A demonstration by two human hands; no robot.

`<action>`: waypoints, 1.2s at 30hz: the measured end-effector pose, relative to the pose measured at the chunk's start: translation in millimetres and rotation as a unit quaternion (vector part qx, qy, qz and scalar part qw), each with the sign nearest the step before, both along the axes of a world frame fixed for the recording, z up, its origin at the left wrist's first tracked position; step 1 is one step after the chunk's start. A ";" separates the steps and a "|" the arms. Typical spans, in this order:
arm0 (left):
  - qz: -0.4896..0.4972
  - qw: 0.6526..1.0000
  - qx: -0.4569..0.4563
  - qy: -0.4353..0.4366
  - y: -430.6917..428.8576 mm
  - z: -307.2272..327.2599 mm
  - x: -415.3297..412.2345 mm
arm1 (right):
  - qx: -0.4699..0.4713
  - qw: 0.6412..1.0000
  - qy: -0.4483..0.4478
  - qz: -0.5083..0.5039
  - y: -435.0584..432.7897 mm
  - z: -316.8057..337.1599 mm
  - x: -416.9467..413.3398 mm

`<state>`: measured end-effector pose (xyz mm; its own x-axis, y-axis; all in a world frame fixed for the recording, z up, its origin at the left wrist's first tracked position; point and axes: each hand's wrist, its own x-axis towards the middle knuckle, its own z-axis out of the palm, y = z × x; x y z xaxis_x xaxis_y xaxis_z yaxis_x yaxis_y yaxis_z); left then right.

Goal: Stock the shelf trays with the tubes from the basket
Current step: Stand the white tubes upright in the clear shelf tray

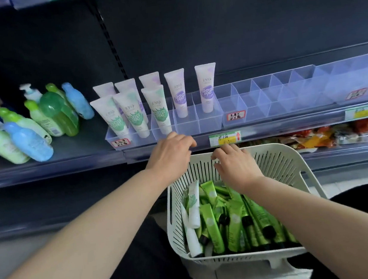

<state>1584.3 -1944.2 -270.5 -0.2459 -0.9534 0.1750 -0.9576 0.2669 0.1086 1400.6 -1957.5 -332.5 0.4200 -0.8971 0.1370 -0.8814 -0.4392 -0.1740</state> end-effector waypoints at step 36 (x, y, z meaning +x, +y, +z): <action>0.047 0.992 0.062 0.102 -3.8 -68.8 42.1 | 0.313 0.926 -0.130 -0.169 -2.4 -87.6 87.4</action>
<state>1626.4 -1948.0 -339.3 -0.1260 -0.9877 0.0928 -0.9323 0.1498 0.3292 1488.0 -1959.9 -420.1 0.1271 -0.9094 -0.3960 -0.8425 0.1117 -0.5270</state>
